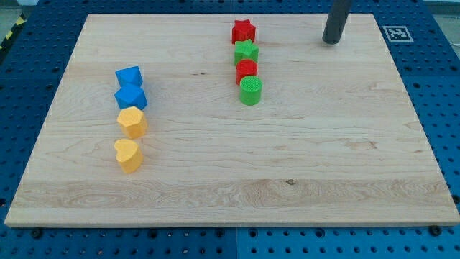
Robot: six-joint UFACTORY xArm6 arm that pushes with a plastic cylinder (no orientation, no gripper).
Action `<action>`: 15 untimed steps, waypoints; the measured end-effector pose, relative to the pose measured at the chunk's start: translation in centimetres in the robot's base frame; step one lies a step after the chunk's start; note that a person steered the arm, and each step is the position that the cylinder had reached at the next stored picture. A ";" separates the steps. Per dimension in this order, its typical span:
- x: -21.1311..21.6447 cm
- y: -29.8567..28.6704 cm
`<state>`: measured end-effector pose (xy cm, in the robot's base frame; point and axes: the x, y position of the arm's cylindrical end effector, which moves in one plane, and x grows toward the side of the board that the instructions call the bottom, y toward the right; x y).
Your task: Separate the green star from the red blocks
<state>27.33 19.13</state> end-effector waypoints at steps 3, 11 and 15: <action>0.0 1.6; 0.0 3.9; 6.2 -10.2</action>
<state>33.54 8.89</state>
